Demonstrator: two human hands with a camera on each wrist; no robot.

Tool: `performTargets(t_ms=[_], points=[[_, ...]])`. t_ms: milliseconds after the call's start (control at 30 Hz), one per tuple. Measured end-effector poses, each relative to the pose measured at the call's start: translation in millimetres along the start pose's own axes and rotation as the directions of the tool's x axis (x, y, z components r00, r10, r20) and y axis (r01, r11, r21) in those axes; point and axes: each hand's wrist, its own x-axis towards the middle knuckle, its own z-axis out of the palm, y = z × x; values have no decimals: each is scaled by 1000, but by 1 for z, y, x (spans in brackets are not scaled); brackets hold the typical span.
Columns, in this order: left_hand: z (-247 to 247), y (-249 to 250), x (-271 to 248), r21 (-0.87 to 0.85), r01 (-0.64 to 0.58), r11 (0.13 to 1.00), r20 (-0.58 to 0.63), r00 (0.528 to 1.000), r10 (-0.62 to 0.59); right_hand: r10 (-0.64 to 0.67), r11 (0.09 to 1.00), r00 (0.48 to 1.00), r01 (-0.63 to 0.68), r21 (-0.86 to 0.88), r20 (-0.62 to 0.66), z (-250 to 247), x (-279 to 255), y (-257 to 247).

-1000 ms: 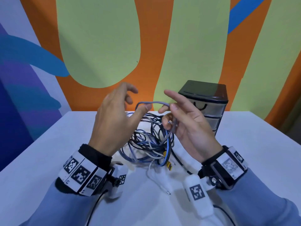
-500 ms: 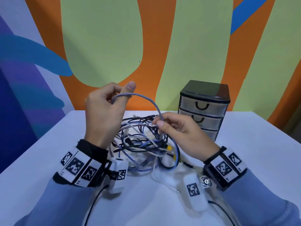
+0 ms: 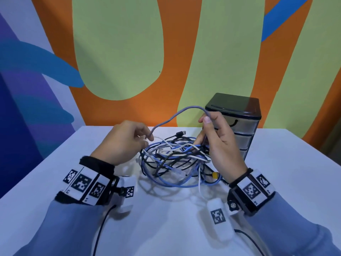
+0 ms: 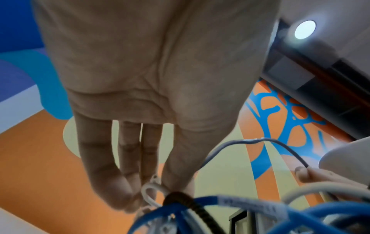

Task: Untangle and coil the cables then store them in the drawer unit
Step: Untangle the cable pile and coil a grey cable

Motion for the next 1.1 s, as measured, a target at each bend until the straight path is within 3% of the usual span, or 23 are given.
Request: performTargets(t_ms=[100,167,267,333,500,567,633,733,900,1000,1100], points=[[1,4,0,-26,-2,1000,-59,998,1,25,1000,1000,-25,-14,14,1,0,2],[-2,10,0,-160,-74,984,-155,987,49,52,998,995,-50,-30,82,1,0,3],[-9,22,1,-459,-228,859,-366,929,51,100,992,972,-82,-91,215,1,0,5],[-13,22,2,-536,-223,814,-442,896,-45,116,992,956,-96,-83,271,3,0,7],[-18,7,2,-400,55,915,-326,924,-198,179,970,936,-116,-212,304,-13,4,9],[-18,10,-2,-363,25,931,-230,966,-116,216,960,904,-127,-250,370,-19,5,9],[-15,24,-9,-370,-73,926,-81,996,46,203,966,892,-116,-230,404,-19,4,11],[2,40,-15,-310,-180,934,70,975,211,162,977,896,-85,-196,414,-12,1,10],[19,39,-13,-52,-298,953,-15,955,298,159,984,876,-106,-141,456,-13,-1,8],[17,35,-10,-41,-276,960,-180,948,264,201,978,863,-148,-149,463,-16,4,12],[14,32,-8,-84,-266,960,-349,911,221,195,977,859,-128,-171,474,-20,9,13]])
